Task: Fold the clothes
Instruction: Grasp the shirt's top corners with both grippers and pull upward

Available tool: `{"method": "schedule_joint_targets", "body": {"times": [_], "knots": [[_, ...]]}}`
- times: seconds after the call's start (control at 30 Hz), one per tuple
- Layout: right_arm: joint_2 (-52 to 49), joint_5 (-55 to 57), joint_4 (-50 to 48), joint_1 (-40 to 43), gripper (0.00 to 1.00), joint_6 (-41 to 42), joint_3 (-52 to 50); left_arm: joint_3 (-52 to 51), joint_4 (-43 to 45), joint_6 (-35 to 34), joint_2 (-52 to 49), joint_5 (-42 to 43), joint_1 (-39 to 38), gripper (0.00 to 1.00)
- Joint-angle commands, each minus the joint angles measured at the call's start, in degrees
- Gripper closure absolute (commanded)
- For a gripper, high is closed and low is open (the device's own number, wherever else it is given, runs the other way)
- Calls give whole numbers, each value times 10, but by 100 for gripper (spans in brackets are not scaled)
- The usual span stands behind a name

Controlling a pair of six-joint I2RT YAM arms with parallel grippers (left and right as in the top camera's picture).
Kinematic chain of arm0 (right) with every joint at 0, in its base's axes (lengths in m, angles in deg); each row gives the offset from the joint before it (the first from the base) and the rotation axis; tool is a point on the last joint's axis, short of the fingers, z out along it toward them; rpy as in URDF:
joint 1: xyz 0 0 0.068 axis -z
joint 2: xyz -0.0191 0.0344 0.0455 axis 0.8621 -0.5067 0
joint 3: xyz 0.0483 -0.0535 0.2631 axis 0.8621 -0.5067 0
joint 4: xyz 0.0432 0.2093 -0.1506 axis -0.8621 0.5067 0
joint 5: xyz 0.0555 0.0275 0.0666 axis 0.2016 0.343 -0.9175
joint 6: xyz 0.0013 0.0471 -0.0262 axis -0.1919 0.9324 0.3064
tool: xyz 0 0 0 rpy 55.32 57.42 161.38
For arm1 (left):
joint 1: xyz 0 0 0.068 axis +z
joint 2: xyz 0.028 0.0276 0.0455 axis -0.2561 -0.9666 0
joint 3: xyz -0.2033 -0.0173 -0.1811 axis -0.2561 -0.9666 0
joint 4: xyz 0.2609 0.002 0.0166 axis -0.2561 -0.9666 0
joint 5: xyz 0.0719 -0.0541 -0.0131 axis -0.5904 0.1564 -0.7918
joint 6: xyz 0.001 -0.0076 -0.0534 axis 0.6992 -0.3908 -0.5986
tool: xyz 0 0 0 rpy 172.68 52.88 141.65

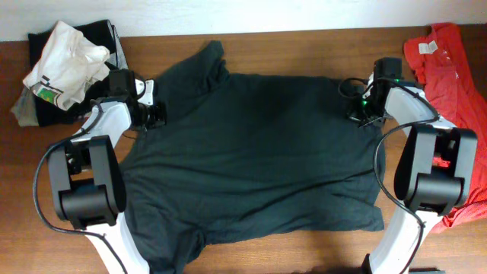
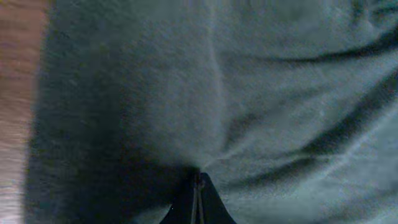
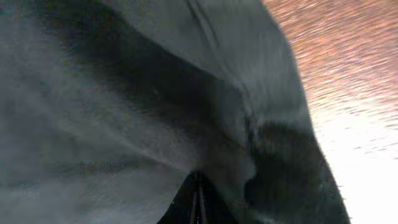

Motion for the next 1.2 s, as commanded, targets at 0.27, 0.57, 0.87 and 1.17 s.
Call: {"method": "schedule_joint_targets", "body": {"times": [0.27, 0.57, 0.87, 1.17], "knots": [[-13, 73, -3, -2, 96, 17, 50, 6, 41, -65, -44, -247, 48, 97], [-13, -33, 139, 3, 87, 8, 253, 181, -92, -57, -37, -193, 33, 52], [-11, -126, 205, -19, 46, 3, 255, 311, -247, -18, -37, -157, -29, 3], [-37, -69, 194, -78, 92, -19, 254, 332, -290, -26, -67, -91, -68, 85]]}}
